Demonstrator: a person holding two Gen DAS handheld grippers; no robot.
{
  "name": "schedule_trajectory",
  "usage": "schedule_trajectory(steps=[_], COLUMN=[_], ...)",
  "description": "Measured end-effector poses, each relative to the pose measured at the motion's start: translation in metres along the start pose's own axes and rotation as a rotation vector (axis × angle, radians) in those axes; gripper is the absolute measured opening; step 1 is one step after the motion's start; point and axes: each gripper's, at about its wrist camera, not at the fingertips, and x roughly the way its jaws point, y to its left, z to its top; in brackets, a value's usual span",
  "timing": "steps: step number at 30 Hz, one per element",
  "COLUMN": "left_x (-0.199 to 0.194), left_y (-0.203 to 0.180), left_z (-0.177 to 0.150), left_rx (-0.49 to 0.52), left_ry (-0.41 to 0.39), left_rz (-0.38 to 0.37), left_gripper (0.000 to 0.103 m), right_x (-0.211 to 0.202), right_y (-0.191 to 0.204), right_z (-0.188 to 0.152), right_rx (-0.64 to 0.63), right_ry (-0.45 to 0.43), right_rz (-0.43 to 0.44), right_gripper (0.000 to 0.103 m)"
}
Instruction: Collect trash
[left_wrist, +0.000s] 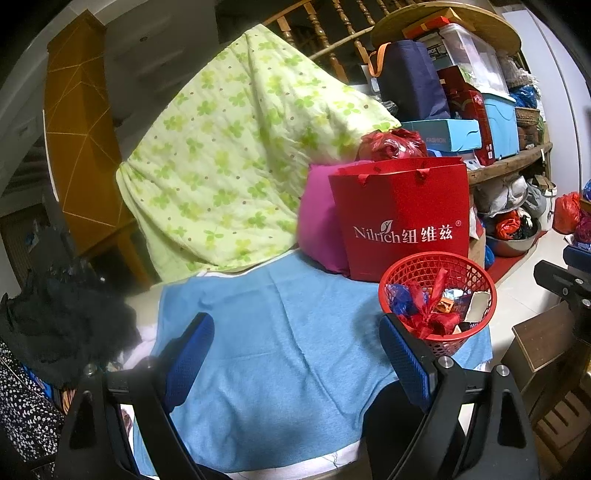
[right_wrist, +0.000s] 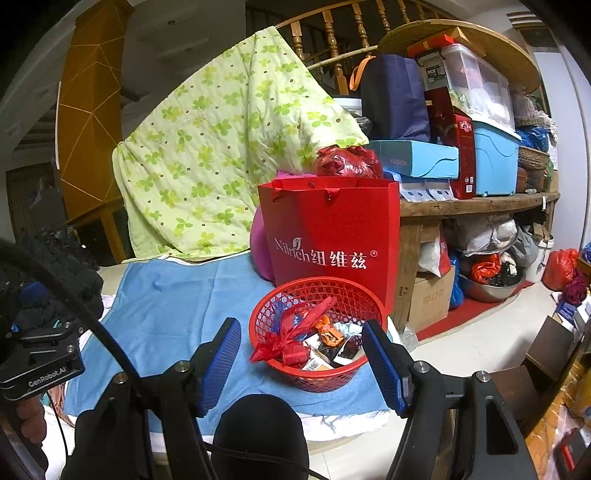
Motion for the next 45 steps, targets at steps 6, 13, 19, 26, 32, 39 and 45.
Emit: schedule_trajectory(steps=[6,13,19,26,32,39,45], left_x=[-0.0008,-0.0006,-0.0011,-0.0018,-0.0029,-0.0027,0.0048], left_y=[-0.0003,-0.0005,0.0000,0.0001,-0.0007,0.0008,0.0017], left_z=[0.0003,0.0001,-0.0001,0.0000,0.0011,0.0004,-0.0043], left_rx=[0.001,0.001,0.002,0.003,0.006,0.011,0.010], left_ry=[-0.001,0.000,-0.001,-0.001,-0.005,0.001,0.022], left_rz=[0.003,0.001,0.000,-0.002,0.005,0.007,0.017], left_gripper=[0.091,0.091,0.091,0.091,0.091,0.091,0.091], right_x=[0.0027,0.0026,0.0017,0.0012,0.0010,0.0010,0.0029], right_y=[-0.0015,-0.0024,-0.0020,-0.0008,0.0002,0.0003,-0.0014], right_z=[0.0005,-0.0001,-0.0004,0.0007,0.0016,0.0009,-0.0020], right_rx=[0.000,0.002,0.000,0.002,0.000,0.002,0.008], right_ry=[0.010,0.010,0.008,0.006,0.001,0.001,0.007], right_rz=[-0.003,-0.003,-0.001,-0.003,0.000,-0.002,-0.010], right_gripper=[0.072,0.072,0.072,0.072,0.072,0.072,0.072])
